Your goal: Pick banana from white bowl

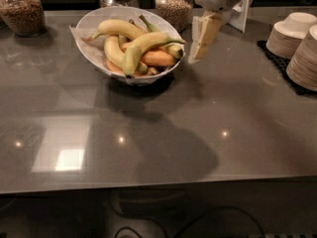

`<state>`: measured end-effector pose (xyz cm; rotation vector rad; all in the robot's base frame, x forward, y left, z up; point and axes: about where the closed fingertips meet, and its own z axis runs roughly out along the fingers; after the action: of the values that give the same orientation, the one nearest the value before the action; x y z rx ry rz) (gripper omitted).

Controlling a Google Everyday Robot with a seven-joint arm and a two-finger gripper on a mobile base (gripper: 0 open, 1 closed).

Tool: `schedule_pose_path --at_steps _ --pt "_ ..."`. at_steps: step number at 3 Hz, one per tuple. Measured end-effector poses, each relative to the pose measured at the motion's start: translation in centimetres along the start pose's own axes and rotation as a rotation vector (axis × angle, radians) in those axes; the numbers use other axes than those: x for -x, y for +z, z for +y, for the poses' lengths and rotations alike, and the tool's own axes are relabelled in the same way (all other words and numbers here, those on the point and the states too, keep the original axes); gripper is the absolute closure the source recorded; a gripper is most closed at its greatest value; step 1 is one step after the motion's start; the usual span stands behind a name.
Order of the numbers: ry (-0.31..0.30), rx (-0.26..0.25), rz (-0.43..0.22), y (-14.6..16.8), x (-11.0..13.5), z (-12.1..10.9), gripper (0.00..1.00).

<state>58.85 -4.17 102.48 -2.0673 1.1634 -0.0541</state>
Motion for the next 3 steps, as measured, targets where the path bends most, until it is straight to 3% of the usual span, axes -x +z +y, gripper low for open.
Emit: schedule_pose_path --at_steps 1,2,3 --pt "-0.094 -0.004 0.025 1.9 -1.4 -2.3 0.0" --pt "-0.158 0.003 0.024 4.1 -2.0 -4.1 0.18" --pt "-0.19 0.015 0.008 6.2 -2.3 -4.9 0.26"
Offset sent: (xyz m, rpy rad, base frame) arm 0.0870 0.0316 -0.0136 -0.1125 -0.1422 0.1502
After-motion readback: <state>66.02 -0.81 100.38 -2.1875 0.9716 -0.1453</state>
